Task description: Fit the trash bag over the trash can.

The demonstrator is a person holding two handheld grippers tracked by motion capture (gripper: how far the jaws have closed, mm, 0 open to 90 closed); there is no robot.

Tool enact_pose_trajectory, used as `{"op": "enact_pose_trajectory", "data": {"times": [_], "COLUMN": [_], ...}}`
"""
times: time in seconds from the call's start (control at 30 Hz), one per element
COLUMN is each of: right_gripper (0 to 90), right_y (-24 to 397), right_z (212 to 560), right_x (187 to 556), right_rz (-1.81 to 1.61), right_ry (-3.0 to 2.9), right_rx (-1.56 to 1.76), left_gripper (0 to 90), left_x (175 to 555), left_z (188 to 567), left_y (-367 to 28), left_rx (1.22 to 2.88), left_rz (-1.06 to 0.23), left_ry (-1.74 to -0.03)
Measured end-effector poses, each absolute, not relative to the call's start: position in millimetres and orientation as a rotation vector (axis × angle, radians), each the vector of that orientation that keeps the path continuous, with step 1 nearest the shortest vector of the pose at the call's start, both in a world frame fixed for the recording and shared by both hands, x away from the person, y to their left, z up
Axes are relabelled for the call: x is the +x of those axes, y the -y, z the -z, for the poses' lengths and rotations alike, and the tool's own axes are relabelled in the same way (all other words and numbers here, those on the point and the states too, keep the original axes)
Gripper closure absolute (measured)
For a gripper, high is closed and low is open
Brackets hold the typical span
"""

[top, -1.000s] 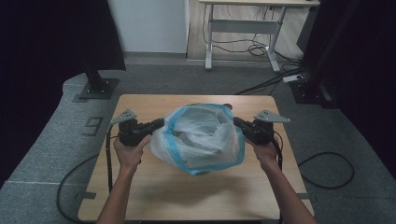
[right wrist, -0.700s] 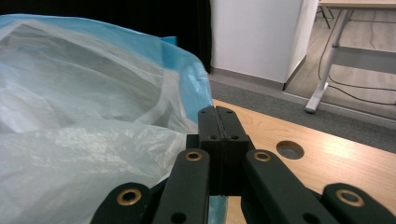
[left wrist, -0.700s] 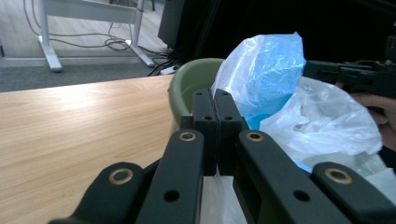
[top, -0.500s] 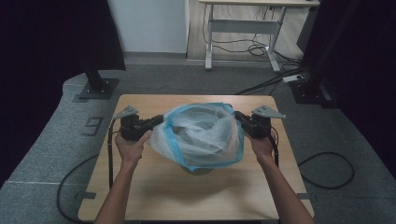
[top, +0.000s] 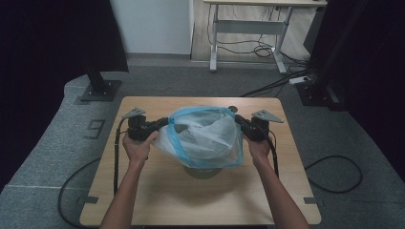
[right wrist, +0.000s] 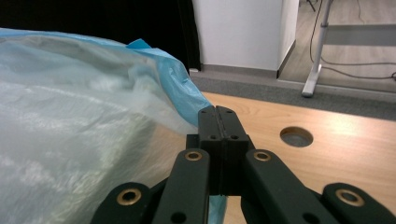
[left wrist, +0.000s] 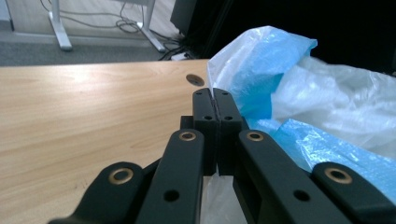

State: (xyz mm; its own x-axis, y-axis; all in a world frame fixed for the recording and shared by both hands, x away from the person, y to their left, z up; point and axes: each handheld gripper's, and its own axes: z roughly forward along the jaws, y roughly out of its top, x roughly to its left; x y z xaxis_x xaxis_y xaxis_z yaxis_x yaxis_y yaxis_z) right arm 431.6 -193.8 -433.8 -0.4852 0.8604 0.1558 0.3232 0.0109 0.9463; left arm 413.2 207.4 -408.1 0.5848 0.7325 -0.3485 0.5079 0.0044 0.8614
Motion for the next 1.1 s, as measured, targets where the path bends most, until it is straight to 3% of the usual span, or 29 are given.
{"op": "enact_pose_trajectory", "data": {"times": [1.1], "right_gripper": [88.8], "right_y": [180.3], "right_z": [460.6], "right_x": [442.1], "right_rz": [-1.419], "right_ry": [-1.926], "right_rx": [1.317], "left_gripper": [90.0], "left_x": [446.7], "left_z": [445.6], "left_y": [-198.4], "left_rx": [1.695], "left_rz": [-0.066], "left_ry": [-1.177]}}
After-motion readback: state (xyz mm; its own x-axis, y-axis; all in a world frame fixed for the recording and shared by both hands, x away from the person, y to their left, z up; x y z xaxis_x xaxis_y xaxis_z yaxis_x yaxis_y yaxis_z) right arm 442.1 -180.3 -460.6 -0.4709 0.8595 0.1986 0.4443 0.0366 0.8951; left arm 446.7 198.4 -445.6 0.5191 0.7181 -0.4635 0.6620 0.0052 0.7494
